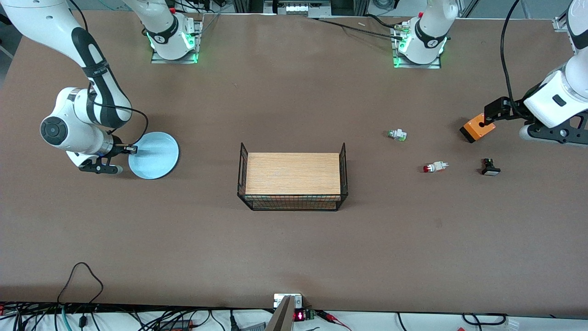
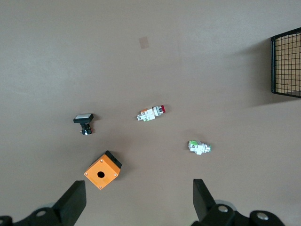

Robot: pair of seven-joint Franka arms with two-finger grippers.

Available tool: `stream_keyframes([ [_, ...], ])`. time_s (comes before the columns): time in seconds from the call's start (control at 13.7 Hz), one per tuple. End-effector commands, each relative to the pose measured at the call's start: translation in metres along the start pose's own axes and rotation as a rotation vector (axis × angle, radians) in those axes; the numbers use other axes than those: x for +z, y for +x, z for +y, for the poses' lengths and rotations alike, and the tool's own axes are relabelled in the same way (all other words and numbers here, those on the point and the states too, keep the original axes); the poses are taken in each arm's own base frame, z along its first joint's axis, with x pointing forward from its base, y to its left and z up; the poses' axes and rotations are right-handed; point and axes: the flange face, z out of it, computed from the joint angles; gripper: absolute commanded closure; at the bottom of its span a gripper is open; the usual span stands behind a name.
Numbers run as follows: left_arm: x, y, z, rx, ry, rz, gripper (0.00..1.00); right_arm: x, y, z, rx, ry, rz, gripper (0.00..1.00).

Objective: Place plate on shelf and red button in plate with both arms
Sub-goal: 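Lower the right gripper and pinch the plate's rim, then lift the plate with the right gripper and carry it over the wooden box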

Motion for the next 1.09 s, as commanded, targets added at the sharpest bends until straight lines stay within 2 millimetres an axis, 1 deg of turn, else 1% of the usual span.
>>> stream_keyframes([
  [0.0, 0.000, -0.003, 0.001, 0.009, 0.019, -0.003, 0.00, -0.029, 0.001, -0.009, -0.019, 0.009, -0.032, 1.00],
  [0.07, 0.000, -0.002, 0.003, 0.012, 0.019, -0.005, 0.00, -0.048, 0.003, -0.019, -0.019, 0.032, -0.035, 1.00],
  [0.15, 0.000, -0.003, 0.003, 0.012, 0.020, -0.003, 0.00, -0.068, 0.006, -0.020, -0.006, 0.053, -0.037, 1.00],
  [0.29, -0.001, -0.003, 0.004, 0.014, 0.020, -0.003, 0.00, -0.110, 0.009, -0.020, -0.004, 0.062, -0.046, 1.00],
  [0.44, 0.000, -0.003, 0.005, 0.015, 0.020, -0.009, 0.00, -0.144, 0.009, -0.019, 0.016, 0.070, -0.071, 1.00],
  [0.58, 0.000, -0.003, 0.005, 0.015, 0.020, -0.009, 0.00, -0.188, 0.006, -0.020, 0.013, 0.075, -0.056, 1.00],
  [0.73, 0.000, -0.003, 0.007, 0.018, 0.020, -0.011, 0.00, -0.231, 0.005, -0.040, -0.001, 0.085, -0.062, 1.00],
  [0.88, 0.001, -0.004, 0.007, 0.018, 0.019, -0.017, 0.00, -0.264, 0.003, -0.052, 0.089, 0.140, -0.070, 1.00],
  [0.95, -0.001, -0.005, 0.008, 0.020, 0.020, -0.015, 0.00, -0.286, 0.001, -0.073, 0.116, 0.166, -0.058, 1.00],
  [1.02, -0.001, -0.006, 0.007, 0.018, 0.020, -0.018, 0.00, -0.301, -0.002, -0.091, 0.161, 0.181, -0.058, 1.00],
])
